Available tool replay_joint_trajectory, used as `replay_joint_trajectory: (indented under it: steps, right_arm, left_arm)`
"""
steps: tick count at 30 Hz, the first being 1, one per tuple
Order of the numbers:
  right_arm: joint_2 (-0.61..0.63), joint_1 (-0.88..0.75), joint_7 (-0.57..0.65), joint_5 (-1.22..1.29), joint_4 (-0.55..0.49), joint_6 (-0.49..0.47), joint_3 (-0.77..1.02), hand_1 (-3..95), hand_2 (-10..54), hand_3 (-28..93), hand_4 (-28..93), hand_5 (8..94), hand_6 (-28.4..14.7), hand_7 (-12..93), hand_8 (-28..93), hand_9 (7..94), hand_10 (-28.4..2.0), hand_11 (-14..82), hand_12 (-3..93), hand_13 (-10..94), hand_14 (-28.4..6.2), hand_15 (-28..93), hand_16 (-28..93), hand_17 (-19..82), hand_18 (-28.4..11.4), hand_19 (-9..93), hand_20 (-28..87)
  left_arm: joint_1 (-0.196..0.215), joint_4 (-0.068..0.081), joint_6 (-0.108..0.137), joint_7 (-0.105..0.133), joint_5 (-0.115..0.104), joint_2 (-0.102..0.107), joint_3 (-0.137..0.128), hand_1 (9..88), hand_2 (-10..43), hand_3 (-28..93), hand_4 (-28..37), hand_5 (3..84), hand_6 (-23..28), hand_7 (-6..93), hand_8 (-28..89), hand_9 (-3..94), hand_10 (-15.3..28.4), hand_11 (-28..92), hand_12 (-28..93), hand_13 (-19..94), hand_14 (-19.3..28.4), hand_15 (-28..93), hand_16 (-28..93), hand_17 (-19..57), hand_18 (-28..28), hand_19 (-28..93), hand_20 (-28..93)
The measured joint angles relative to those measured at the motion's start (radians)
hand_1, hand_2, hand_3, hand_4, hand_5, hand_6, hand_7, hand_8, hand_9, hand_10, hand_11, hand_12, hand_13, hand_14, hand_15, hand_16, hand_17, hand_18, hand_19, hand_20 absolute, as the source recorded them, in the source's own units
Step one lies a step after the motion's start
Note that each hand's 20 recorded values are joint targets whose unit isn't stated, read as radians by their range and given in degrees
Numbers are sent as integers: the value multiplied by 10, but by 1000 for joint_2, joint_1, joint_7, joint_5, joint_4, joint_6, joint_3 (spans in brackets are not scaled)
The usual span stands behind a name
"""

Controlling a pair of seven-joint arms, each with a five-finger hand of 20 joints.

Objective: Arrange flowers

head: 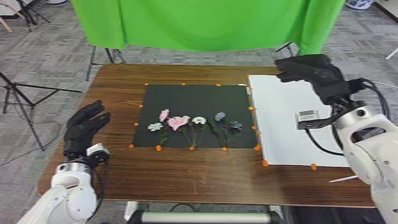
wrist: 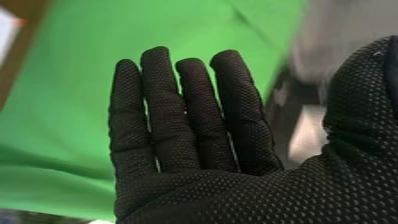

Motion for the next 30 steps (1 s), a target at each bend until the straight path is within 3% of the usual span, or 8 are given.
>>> replay_joint_trajectory:
  steps: [5, 8, 14, 16, 23, 30]
  right_arm:
    - [-135, -104, -115, 195, 6, 134, 55, 54, -85, 731, -195, 329, -20, 32, -57, 270, -134, 0, 121, 187, -152, -14, 217, 85, -150, 49, 226]
    - [-183, -160, -196, 329, 7, 143, 60, 23, -95, 719, -215, 255, -23, 8, -53, 202, -123, -31, 105, 121, -147, -75, 203, 34, -137, 17, 194]
    - [-233, -258, -224, 324, -10, 11, 98, -8, -95, 712, -235, 242, -16, 7, -54, 193, -115, -37, 105, 107, -140, -103, 214, 11, -136, 14, 181]
    - [-232, -278, -225, 302, -16, 12, 96, -13, -95, 712, -241, 243, -15, 7, -55, 194, -116, -36, 106, 107, -139, -109, 219, 8, -135, 15, 178]
    - [-224, -293, -223, 286, -17, 27, 97, -20, -95, 716, -250, 241, -14, 8, -54, 193, -114, -37, 107, 103, -136, -125, 235, 3, -135, 17, 174]
    - [-224, -315, -227, 288, -18, 20, 108, -3, -95, 719, -249, 248, -12, 17, -53, 208, -117, -30, 109, 126, -143, -110, 243, 26, -141, 27, 180]
  left_arm:
    - [1, -11, -27, -7, 46, -23, -16, 507, -76, 704, -56, 481, -19, 274, -123, 412, 103, 255, 131, 394, 139, 332, -6, 136, 133, 370, 319]
    - [5, -24, -42, -5, 81, -38, -29, 493, -87, 696, -65, 483, -17, 267, -120, 419, 104, 253, 132, 396, 140, 323, -7, 140, 130, 322, 292]
    - [51, -86, -41, 29, 89, -66, -58, 451, -95, 692, -81, 487, -12, 254, -114, 423, 106, 249, 134, 396, 144, 303, -2, 133, 120, 234, 250]
    - [73, -98, -41, 38, 94, -71, -66, 442, -95, 691, -86, 488, -10, 251, -112, 427, 108, 245, 134, 395, 144, 302, 0, 132, 118, 220, 245]
    - [113, -101, -37, 65, 98, -79, -80, 434, -95, 693, -91, 492, -5, 242, -106, 432, 111, 242, 137, 397, 146, 294, 2, 130, 116, 200, 238]
    - [119, -105, -37, 67, 100, -80, -89, 435, -95, 694, -93, 493, -5, 241, -105, 435, 111, 242, 138, 397, 145, 291, 5, 128, 114, 190, 237]
